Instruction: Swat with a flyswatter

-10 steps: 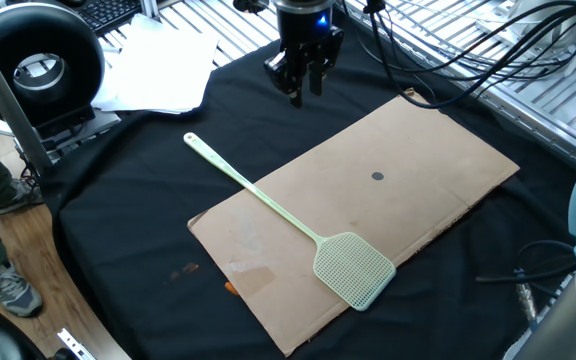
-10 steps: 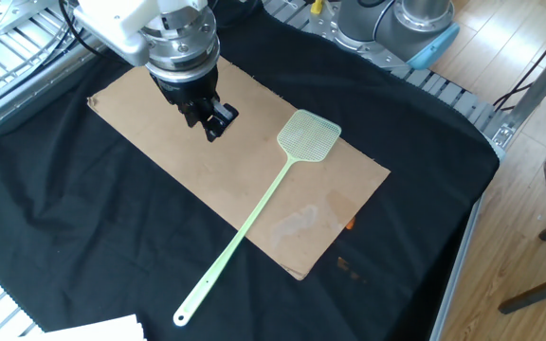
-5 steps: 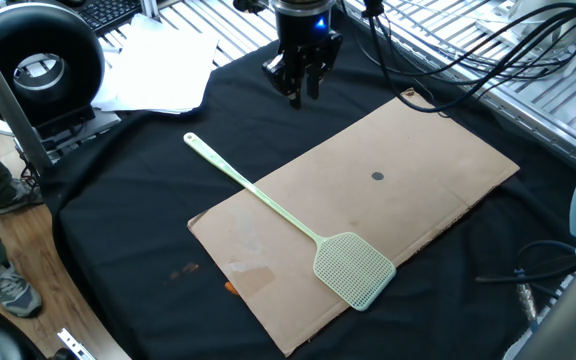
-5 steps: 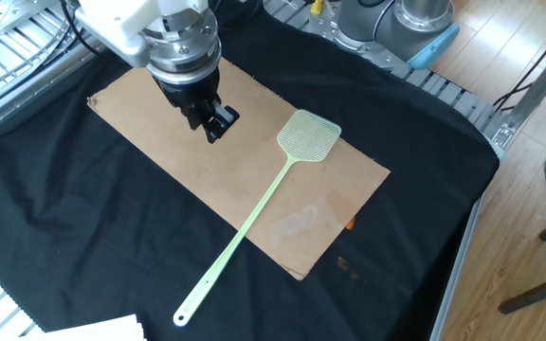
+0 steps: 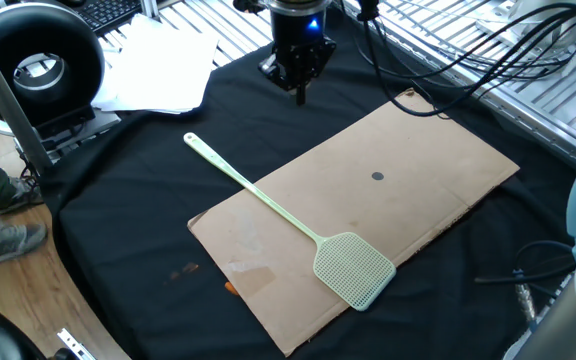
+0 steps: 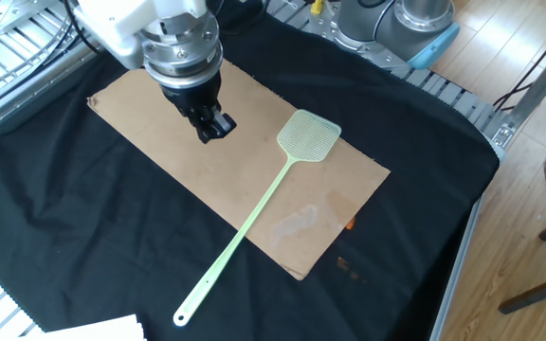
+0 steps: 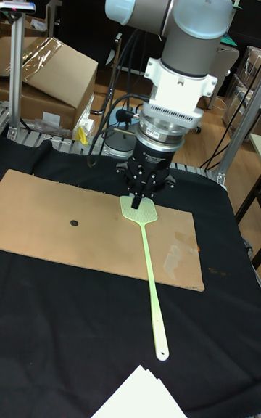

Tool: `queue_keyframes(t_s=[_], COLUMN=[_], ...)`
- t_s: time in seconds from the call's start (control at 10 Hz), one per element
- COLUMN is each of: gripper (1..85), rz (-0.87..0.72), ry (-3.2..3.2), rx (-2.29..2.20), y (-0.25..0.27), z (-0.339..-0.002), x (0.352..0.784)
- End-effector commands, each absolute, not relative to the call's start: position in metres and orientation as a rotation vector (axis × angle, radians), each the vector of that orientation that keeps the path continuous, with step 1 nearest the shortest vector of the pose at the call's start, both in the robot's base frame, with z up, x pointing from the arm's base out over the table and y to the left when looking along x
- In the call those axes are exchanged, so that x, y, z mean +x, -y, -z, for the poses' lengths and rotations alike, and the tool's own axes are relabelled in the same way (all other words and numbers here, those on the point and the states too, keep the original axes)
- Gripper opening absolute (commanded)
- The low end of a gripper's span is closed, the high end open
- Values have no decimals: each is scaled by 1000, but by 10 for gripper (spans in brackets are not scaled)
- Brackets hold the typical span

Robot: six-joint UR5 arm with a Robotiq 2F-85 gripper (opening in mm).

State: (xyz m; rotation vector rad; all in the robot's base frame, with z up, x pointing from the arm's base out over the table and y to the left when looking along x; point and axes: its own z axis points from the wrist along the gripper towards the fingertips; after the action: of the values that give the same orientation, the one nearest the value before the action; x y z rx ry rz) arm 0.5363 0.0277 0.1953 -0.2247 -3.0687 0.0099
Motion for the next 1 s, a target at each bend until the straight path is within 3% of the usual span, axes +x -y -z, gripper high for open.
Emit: queue_keyframes(t_s=[0.0, 0.3, 0.5, 0.6, 0.9], gripper=[20, 17, 13, 13, 23], rz=[22, -121, -80, 148, 162], ry=[3078, 3044, 3038, 3022, 3037], rx=[-335, -380, -375, -433, -417], y=[-41, -31, -40, -79, -81], z=[-200, -208, -209, -209, -208], x=[547, 543, 541, 545, 549])
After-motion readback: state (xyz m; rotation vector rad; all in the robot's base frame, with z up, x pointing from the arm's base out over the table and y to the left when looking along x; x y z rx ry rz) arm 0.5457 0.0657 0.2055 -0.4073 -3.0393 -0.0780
